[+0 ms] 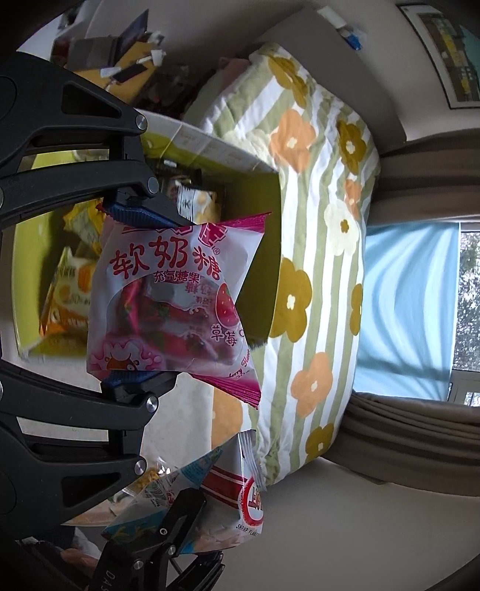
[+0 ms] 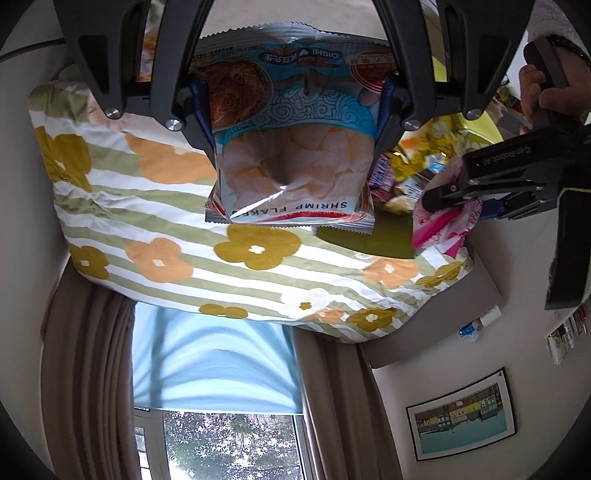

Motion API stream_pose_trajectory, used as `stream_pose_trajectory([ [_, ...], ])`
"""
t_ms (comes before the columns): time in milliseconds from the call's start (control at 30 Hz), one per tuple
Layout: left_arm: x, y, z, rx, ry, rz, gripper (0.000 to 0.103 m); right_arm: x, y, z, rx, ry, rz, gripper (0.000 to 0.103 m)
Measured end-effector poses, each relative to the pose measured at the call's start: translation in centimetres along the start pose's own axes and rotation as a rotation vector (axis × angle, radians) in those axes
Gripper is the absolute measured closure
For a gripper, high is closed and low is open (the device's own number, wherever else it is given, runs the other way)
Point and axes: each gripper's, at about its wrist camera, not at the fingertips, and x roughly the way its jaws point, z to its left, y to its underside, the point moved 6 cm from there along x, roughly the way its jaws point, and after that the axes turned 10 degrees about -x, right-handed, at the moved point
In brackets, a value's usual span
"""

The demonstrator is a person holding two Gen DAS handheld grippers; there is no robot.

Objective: Organize snacks
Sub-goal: 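Drop the pink bag into the box with the left tool while the right tool drops the shrimp bag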

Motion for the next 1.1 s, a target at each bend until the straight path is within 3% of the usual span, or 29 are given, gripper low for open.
stream_pose_trajectory([
  [233,2.6,-0.2,7.1,0.032,0.004,0.073,0.047,3.1,-2.0,5.3,0.035,0.006,0.015,0.040],
  [467,4.9,0.3,10.3,0.083,0.019,0.132,0.045,5.3,-2.3,7.8,0.080,0.033,0.054,0.040],
  [533,5.2,0.9,10.3,0.112,0.041,0.143,0.035,5.7,-2.1,8.3,0.084,0.035,0.071,0.040],
  [600,5.3,1.5,10.0,0.139,0.034,0.134,0.000,6.1,-1.8,8.5,0.084,0.035,0.088,0.040],
  [900,5.0,4.4,10.0,0.159,0.051,0.165,0.000,9.0,-1.1,9.2,0.064,0.008,0.150,0.040],
  [1100,4.4,4.7,10.6,0.153,0.028,0.150,0.000,10.4,-2.9,10.4,0.035,-0.013,0.146,0.039],
])
